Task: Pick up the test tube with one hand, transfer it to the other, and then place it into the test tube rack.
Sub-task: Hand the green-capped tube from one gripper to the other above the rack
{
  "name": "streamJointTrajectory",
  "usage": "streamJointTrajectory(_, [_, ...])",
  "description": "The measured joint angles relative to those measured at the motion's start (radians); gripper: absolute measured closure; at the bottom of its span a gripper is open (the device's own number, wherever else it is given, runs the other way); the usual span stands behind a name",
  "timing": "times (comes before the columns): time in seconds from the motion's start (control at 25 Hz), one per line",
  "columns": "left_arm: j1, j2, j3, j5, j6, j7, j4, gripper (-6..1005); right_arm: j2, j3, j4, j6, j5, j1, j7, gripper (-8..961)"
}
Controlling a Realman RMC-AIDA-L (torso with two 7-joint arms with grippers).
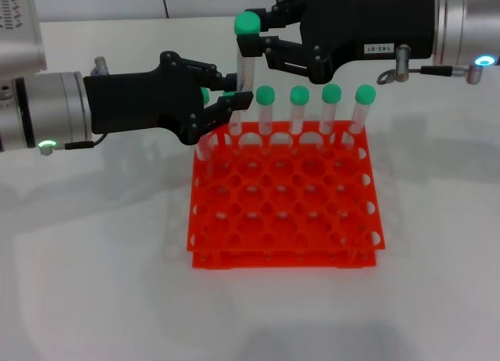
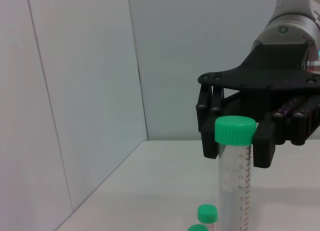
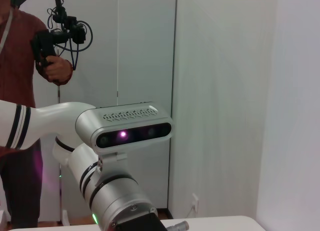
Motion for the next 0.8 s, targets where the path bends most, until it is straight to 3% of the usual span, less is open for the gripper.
streamJointTrajectory(0.8, [0.002, 0.0, 0.0, 0.003, 0.002, 0.0, 0.005, 692, 0.0, -0.001, -0.002, 0.001, 0.003, 0.0, 0.0, 695])
